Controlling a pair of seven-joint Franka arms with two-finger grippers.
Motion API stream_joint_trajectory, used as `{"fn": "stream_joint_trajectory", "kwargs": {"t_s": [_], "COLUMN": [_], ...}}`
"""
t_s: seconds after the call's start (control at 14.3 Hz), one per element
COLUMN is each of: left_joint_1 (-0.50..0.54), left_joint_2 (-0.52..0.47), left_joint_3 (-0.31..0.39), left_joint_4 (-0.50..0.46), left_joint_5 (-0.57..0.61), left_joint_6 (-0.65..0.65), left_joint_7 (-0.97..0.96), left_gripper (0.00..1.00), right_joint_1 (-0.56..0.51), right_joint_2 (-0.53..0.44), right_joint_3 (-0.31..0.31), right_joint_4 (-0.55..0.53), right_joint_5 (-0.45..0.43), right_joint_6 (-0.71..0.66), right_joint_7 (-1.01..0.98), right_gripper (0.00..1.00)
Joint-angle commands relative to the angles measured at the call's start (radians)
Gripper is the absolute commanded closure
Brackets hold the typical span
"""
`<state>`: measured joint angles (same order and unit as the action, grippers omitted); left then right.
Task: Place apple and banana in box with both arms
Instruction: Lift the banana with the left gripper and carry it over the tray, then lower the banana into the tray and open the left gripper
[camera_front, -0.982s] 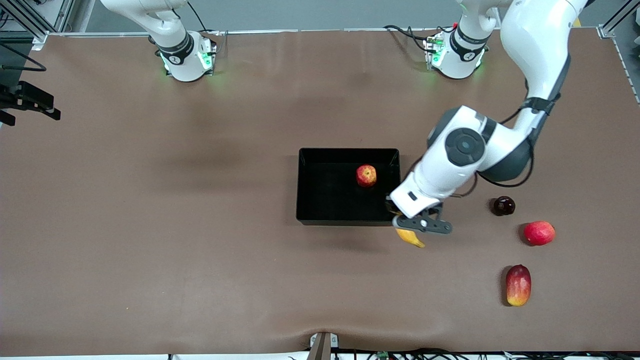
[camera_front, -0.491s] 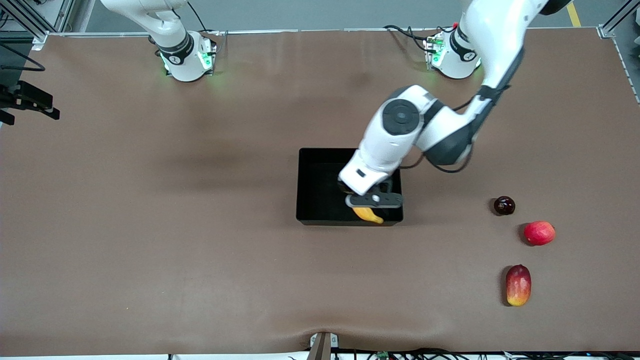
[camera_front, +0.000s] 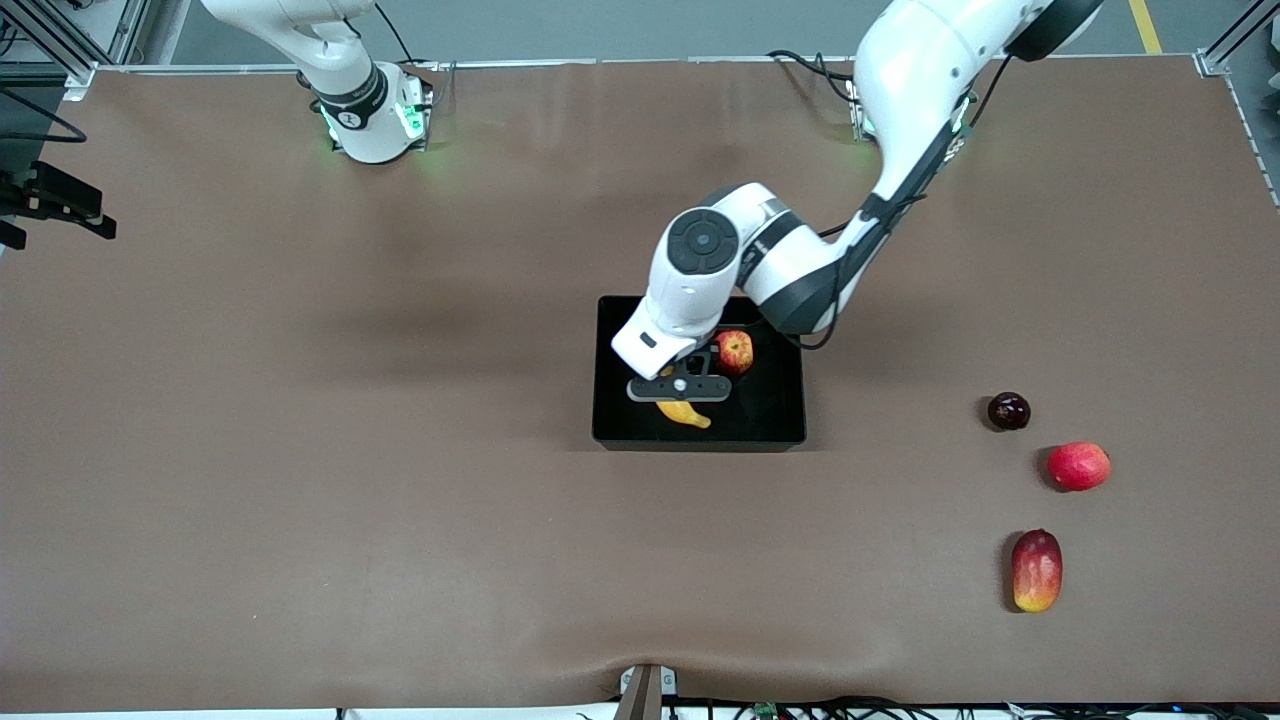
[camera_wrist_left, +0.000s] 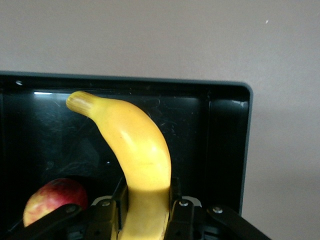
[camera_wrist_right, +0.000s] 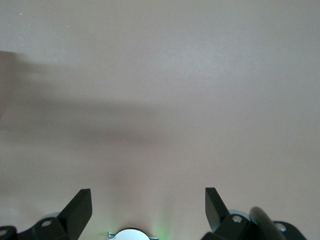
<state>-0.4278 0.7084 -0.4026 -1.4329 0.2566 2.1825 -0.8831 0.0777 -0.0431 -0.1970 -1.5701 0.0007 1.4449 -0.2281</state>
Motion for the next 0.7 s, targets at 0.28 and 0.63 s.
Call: {"fn": "stream_joint_trajectory", "kwargs": {"t_s": [0.28, 0.63], "left_joint_1": [-0.086, -0.143], "left_joint_2": [0.095, 0.14], "left_joint_3": [0.076, 0.136], "left_joint_4": [0.043, 0.042], "left_joint_5": [0.023, 0.023], "left_joint_6": [0.071, 0.111], "left_joint_7": [-0.024, -0.025], "left_gripper": [1.0, 1.0], "right_joint_1": [-0.019, -0.019], "right_joint_2": [-0.021, -0.021], "right_joint_3": [0.016, 0.018], "right_joint_4": [-0.019, -0.018], "right_joint_5": [-0.004, -0.004], "right_joint_6": [0.0, 0.0], "right_joint_7": [0.004, 0.004], "right_gripper": [0.0, 0.0]}}
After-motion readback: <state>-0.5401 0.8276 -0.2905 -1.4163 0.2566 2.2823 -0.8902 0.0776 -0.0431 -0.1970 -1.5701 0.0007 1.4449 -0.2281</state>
